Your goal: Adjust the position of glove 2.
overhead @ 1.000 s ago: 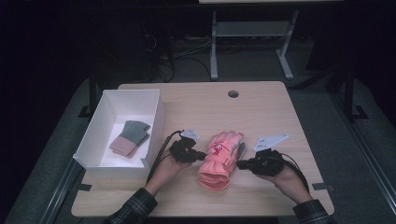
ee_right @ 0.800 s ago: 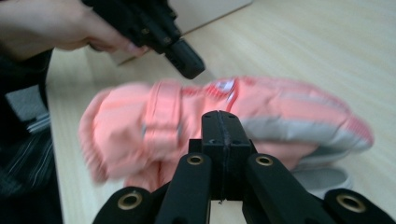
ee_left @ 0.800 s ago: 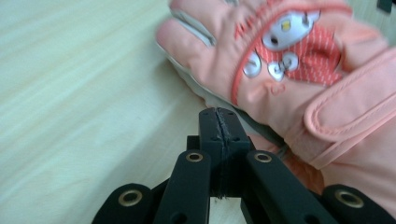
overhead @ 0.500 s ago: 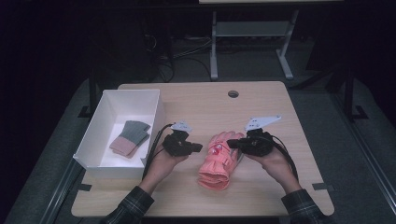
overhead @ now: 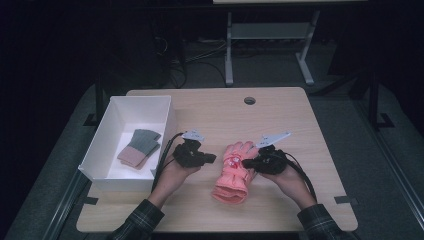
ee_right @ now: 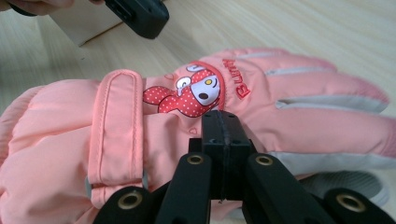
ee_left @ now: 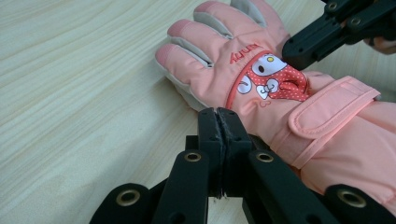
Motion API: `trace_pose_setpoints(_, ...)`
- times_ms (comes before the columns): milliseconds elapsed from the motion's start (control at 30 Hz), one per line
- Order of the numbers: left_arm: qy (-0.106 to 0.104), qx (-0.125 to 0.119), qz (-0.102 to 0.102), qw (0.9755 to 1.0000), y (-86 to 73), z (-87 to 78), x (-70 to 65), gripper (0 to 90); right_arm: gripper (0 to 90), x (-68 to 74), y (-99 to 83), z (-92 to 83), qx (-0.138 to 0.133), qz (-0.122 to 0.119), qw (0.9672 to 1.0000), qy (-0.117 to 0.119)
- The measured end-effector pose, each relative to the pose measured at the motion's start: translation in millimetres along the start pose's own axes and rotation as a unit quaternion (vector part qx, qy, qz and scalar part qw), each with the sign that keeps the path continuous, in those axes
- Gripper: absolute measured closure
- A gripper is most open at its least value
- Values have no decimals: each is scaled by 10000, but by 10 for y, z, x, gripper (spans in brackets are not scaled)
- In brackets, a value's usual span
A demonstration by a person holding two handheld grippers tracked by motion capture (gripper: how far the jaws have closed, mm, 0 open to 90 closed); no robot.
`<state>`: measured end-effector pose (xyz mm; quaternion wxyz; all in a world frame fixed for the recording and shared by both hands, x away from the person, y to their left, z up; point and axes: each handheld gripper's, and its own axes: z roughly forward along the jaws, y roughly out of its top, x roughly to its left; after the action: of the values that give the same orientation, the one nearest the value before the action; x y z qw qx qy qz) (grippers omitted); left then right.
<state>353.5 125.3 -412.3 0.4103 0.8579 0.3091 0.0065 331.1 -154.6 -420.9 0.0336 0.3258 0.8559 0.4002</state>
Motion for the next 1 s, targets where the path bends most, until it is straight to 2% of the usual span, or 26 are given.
trace_pose_setpoints(100, -6, -6, 5, 10000, 4, 2, -8, 885, 900, 4, -47, 31, 54, 74, 10000, -32)
trace_pose_setpoints(233, -29, -18, 31, 10000, 9, -4, -15, 883, 900, 20, -98, 90, 77, -30, 9999, -82)
trace_pose_setpoints(300, -73, -31, 21, 10000, 16, 7, -21, 847, 900, 25, -127, 123, 103, -10, 9999, -50)
trace_pose_setpoints(333, -82, -22, 29, 10000, 19, 14, -28, 823, 900, 21, -149, 130, 51, -89, 9999, -39)
trace_pose_setpoints(500, -157, -65, 37, 9998, 46, 69, -38, 569, 900, 37, -200, 129, -16, -168, 9998, -71)
trace_pose_setpoints(567, -426, -193, -98, 9989, 87, 113, -25, 473, 900, 41, -203, 132, -17, -247, 9996, -104)
trace_pose_setpoints(633, -582, -142, -261, 9979, 121, 170, -24, 375, 900, 48, -211, 135, -37, -270, 9995, -127)
trace_pose_setpoints(667, -634, -78, -277, 9976, 136, 208, -25, 323, 900, 52, -214, 133, -40, -261, 9996, -133)
trace_pose_setpoints(700, -634, -78, -277, 9976, 136, 208, -25, 299, 900, 55, -219, 131, -46, -254, 9996, -132)
trace_pose_setpoints(733, -699, -21, -282, 9972, 157, 289, -30, 270, 900, 56, -225, 131, -60, -258, 9996, -137)
trace_pose_setpoints(867, -834, 127, -394, 9957, 168, 420, -44, 179, 900, 64, -248, 129, -88, -245, 9995, -161)
trace_pose_setpoints(1000, -927, 153, -621, 9936, 135, 476, -7, 149, 900, 64, -256, 129, -118, -239, 9995, -166)
